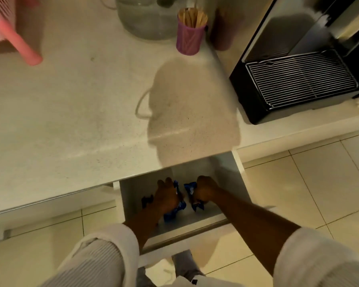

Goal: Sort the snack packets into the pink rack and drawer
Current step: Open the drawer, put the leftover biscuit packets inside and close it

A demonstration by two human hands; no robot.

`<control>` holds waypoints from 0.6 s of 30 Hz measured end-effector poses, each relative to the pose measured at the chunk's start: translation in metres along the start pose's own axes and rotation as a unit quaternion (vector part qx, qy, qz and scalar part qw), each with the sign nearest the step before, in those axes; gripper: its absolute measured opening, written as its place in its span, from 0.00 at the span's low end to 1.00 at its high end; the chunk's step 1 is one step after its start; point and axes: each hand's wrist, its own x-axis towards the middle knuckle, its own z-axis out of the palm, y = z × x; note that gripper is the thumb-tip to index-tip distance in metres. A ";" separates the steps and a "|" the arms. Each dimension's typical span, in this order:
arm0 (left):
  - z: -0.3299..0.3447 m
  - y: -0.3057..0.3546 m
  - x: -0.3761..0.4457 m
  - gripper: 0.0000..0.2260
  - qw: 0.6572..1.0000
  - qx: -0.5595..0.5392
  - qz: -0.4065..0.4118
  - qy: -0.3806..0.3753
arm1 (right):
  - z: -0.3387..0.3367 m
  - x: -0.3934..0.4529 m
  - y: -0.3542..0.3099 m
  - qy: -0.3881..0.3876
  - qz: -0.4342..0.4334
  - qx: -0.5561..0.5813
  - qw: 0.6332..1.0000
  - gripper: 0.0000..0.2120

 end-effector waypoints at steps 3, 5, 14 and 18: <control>0.019 0.002 0.016 0.31 0.998 0.035 -0.024 -0.035 | 0.014 0.023 0.011 -0.019 0.010 -0.025 0.999 0.17; 0.026 0.004 0.024 0.31 0.995 0.067 -0.035 -0.059 | 0.021 0.039 0.017 -0.021 0.005 -0.025 0.999 0.14; 0.047 -0.004 0.034 0.20 0.995 0.101 -0.027 -0.010 | 0.029 0.062 0.030 -0.009 0.010 -0.048 0.999 0.23; 0.046 -0.001 0.029 0.16 0.996 0.080 -0.030 0.021 | 0.031 0.062 0.031 -0.007 0.004 -0.043 0.999 0.23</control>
